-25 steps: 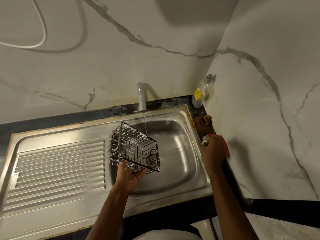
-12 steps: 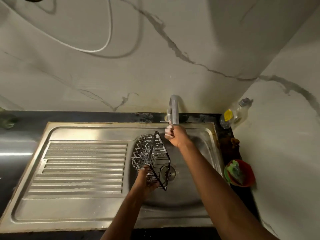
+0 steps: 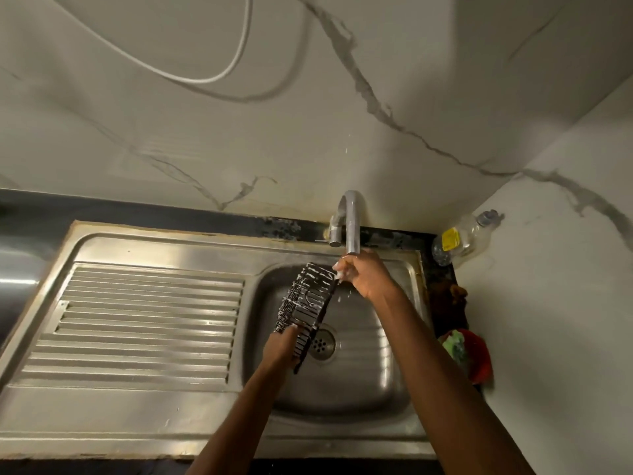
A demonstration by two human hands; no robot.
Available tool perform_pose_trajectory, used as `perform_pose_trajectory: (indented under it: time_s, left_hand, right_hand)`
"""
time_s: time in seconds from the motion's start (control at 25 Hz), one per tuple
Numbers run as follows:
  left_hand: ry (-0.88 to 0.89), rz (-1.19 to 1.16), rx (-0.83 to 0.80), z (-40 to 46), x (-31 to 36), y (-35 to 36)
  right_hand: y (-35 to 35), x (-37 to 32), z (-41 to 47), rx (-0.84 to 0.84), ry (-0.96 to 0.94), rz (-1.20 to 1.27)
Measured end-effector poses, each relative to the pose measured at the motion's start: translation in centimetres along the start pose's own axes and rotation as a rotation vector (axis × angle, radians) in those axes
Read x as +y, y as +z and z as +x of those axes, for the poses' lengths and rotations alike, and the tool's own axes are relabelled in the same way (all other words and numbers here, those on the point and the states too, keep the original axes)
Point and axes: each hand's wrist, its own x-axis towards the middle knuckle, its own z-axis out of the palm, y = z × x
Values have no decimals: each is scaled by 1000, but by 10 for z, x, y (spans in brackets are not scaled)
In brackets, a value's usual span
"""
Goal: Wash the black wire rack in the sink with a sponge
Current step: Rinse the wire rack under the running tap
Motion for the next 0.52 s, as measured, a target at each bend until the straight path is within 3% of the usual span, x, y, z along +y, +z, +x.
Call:
perform_pose_trajectory:
  time_s: [0.16,0.28,0.4,0.52]
  left_hand:
    - [97,180,36,25,-9,5]
    - [115,157,20,23,-2,10]
    - [120,166,-2,23,1,11]
    - [125,217,10,12,12,12]
  right_hand:
    - [-20,3,-6,-81,-80,-172]
    - [-14,10,-4,-108,-38,-55]
    - [2,17,5,-37,-14,42]
    - [12,19,13,32,-51,-112]
